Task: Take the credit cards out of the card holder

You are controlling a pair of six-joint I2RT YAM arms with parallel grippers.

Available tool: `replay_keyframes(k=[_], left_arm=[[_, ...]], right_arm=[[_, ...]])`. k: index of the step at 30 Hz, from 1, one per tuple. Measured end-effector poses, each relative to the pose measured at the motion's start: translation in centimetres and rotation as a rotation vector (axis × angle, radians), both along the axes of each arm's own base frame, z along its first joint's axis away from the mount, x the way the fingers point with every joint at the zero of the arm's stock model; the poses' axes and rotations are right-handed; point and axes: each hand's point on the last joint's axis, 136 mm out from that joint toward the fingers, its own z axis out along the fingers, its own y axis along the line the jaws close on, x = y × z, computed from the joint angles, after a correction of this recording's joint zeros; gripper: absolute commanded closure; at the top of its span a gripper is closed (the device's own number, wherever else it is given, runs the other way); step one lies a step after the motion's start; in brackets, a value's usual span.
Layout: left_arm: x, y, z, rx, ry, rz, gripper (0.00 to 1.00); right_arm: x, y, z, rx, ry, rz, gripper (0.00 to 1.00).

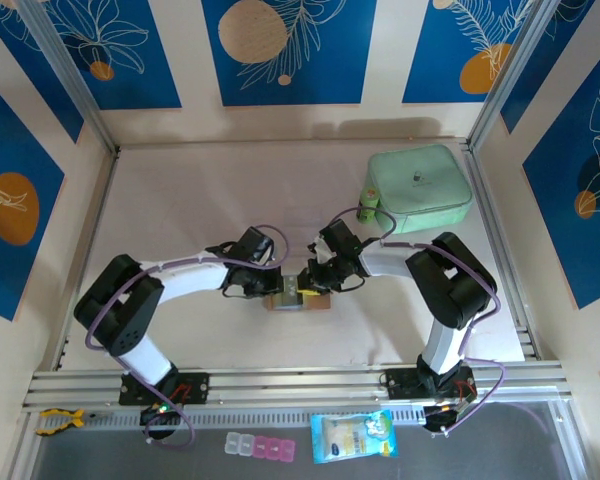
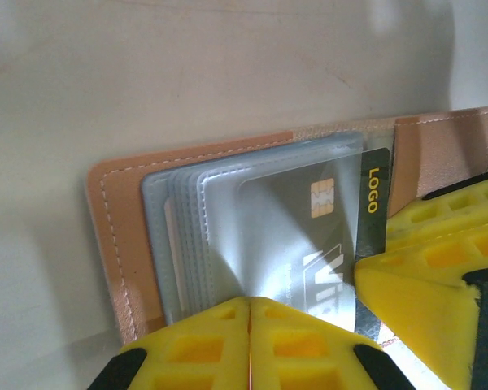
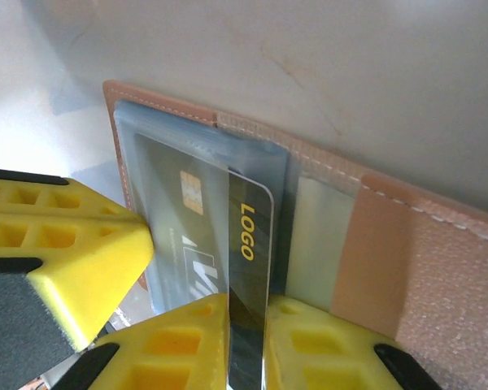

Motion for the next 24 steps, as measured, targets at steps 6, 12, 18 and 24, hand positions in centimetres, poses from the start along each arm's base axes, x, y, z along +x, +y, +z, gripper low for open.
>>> replay_keyframes(k=[6,12,18,24], left_arm=[[-0.3,0.4,0.0,0.005,-0.004,0.003,0.91],[-0.3,0.4,0.0,0.006,-0.004,0.004,0.91],[-0.3,0.4,0.0,0.006,-0.004,0.004,0.91],[-0.3,0.4,0.0,0.006,-0.004,0.004,0.91]], right_arm=[[-0.1,0.2,0.1,0.011,0.001,0.005,0.91],[-0.2,0.2,0.3,0.023,-0.009,0.008,0.94],[-0.1,-0.1,0.6,0.039,-0.025,0.000,0.96],[-0.2,-1.4,0.9,0.035,-0.032,-0.020,0.96]])
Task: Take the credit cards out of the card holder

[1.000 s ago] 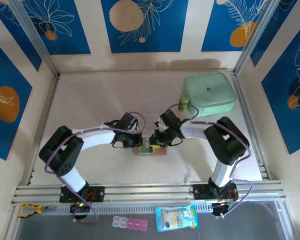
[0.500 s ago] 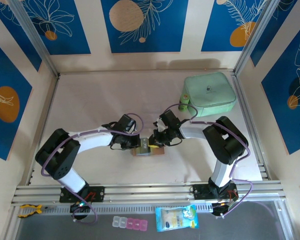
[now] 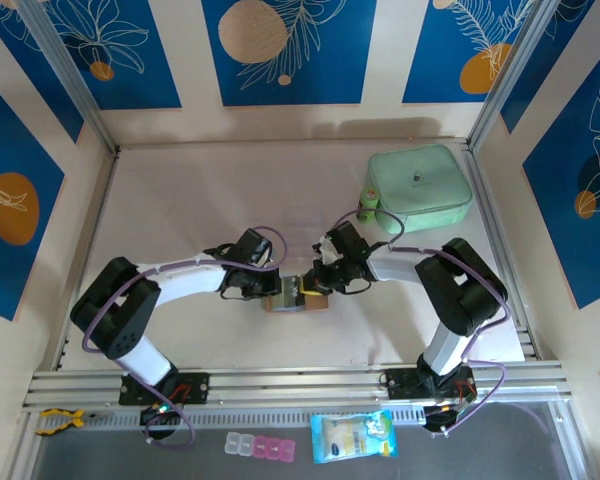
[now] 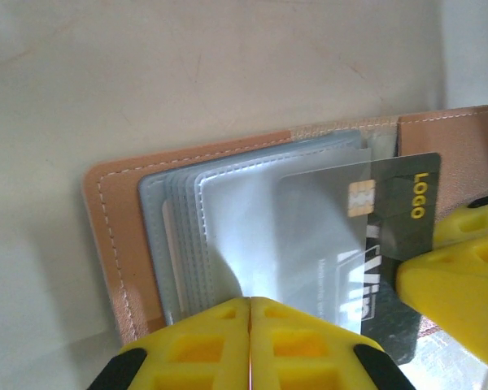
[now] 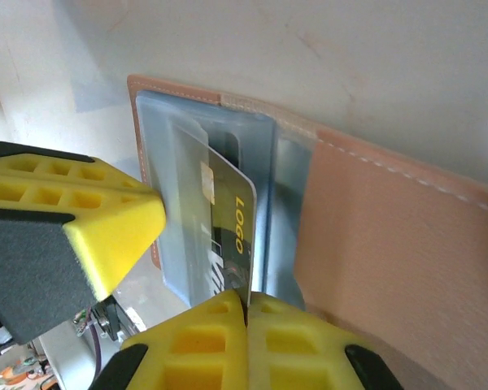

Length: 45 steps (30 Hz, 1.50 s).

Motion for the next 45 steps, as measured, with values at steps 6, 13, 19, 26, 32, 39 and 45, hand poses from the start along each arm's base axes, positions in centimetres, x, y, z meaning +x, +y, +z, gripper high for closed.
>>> replay_keyframes(k=[6,13,19,26,32,39,45], left_arm=[[0.0,0.0,0.0,0.000,0.000,0.000,0.90],[0.0,0.0,0.0,0.000,0.001,0.000,0.88],[-0.1,0.1,0.0,-0.001,-0.001,0.000,0.88],[-0.2,0.2,0.0,-0.001,-0.001,0.000,0.88],[-0.3,0.2,0.0,-0.001,-0.001,0.000,0.87],[-0.3,0.2,0.0,-0.001,-0.001,0.000,0.87],[-0.2,0.3,0.0,0.004,-0.006,0.003,0.87]], right_arm=[[0.0,-1.5,0.7,-0.032,-0.014,-0.019,0.96],[-0.6,-2.4,1.1,-0.084,-0.018,-0.010,0.96],[-0.6,-2.4,1.3,-0.123,-0.028,0.005,0.96],[-0.7,-1.4,1.7,-0.135,-0.046,0.028,0.94],[-0.6,-0.6,1.7,-0.157,-0.057,0.038,0.91],[-0.5,-0.7,1.5,-0.180,-0.060,0.024,0.94],[-0.5,-0.9,1.4,-0.195,-0.060,0.016,0.95]])
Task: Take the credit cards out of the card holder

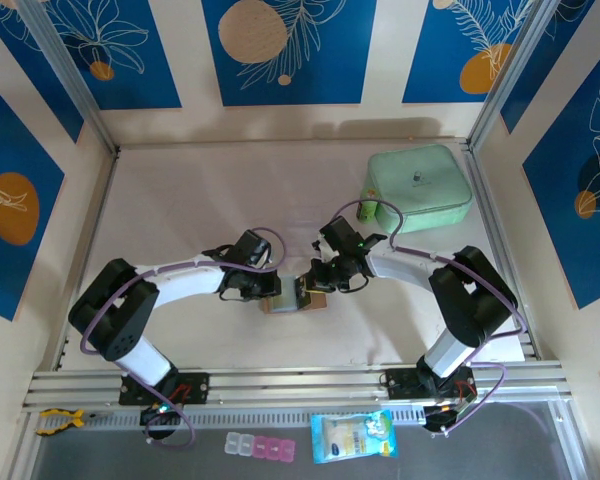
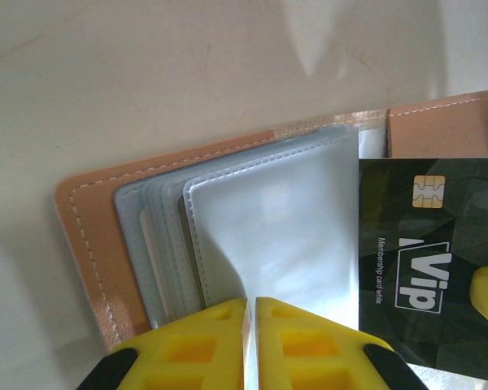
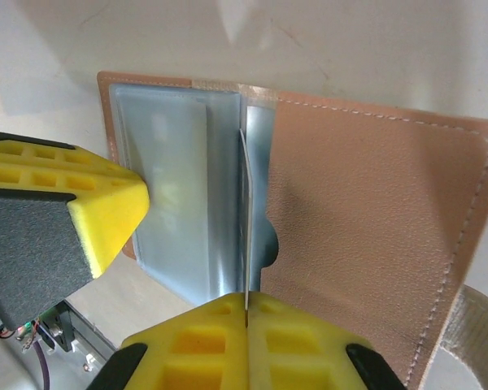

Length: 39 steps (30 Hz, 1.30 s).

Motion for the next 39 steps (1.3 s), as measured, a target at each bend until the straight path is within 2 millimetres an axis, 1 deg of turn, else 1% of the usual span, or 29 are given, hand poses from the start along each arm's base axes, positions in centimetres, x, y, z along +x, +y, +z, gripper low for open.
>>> replay_keyframes(k=[5,12,17,21,26,28,30,32,35,39], left_arm=[[0.1,0.1,0.0,0.003,-0.004,0.000,0.87],[0.3,0.2,0.1,0.005,-0.015,-0.010,0.87],[0.5,0.3,0.3,0.005,-0.024,-0.007,0.87],[0.6,0.4,0.9,-0.001,-0.035,-0.002,0.84],[0.7,0.6,2.2,-0.017,-0.060,0.005,0.80],[0.9,0.7,2.9,-0.028,-0.079,0.012,0.79],[1.1,0.9,3.5,-0.037,-0.096,0.019,0.77],[1.2,1.2,4.0,-0.045,-0.111,0.027,0.76],[1.2,1.7,4.6,-0.054,-0.128,0.040,0.76],[1.1,2.7,5.5,-0.059,-0.146,0.061,0.76]], right_arm=[[-0.1,-0.2,0.1,-0.008,-0.002,-0.002,0.95],[0.3,-0.4,1.3,-0.020,-0.026,-0.011,0.95],[1.0,-0.3,2.6,-0.030,-0.071,0.006,0.95],[1.5,-0.6,4.0,-0.042,-0.143,0.060,0.96],[2.6,-0.8,6.2,-0.045,-0.259,0.191,0.96],[3.0,-0.8,7.3,-0.040,-0.312,0.274,0.97],[3.1,-0.7,8.2,-0.035,-0.362,0.366,1.00],[3.5,-0.6,8.9,-0.036,-0.407,0.456,1.00],[4.4,-0.3,9.2,-0.049,-0.484,0.600,1.00],[5.4,-0.6,8.3,-0.119,-0.547,0.795,1.00]])
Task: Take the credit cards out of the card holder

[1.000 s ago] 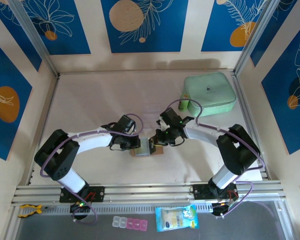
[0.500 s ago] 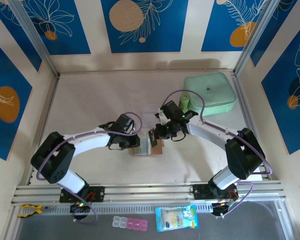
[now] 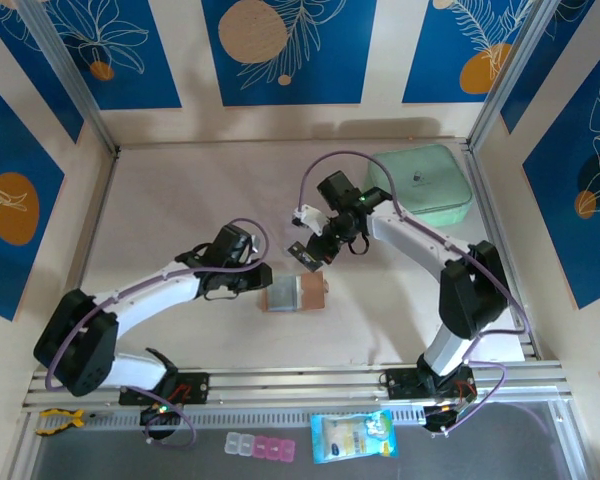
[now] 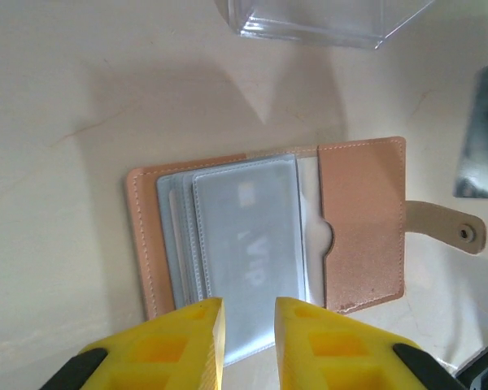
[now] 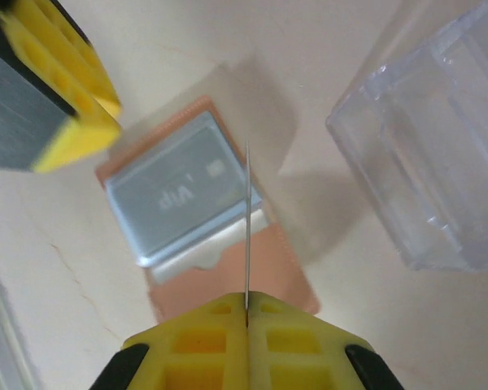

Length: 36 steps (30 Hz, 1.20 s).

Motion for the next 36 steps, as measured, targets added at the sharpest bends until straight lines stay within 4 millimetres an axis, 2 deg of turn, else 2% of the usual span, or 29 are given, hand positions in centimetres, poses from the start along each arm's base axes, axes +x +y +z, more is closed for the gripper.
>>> replay_keyframes(k=[5,9,15,20,27,36], left_arm=[[0.2,1.4,0.7,0.006,-0.013,0.031,0.75],[-0.1,2.3,0.5,0.015,-0.009,0.045,0.75],[-0.4,3.1,-0.1,0.030,0.012,0.059,0.75],[-0.1,3.4,-0.2,0.033,0.018,0.071,0.75],[0.2,4.0,-0.9,0.045,0.037,0.093,0.76],[0.5,4.5,-1.4,0.054,0.053,0.106,0.75]], right_arm=[[2.0,-0.3,-1.1,-0.084,-0.043,0.142,1.00],[3.6,-0.6,-1.0,-0.117,-0.073,0.211,1.00],[6.6,-0.4,-1.0,-0.151,-0.105,0.264,1.00],[8.1,-0.2,-1.2,-0.164,-0.113,0.287,1.00],[8.9,-0.1,-2.0,-0.177,-0.109,0.324,1.00],[7.8,-0.2,-4.3,-0.186,-0.027,0.387,1.00]])
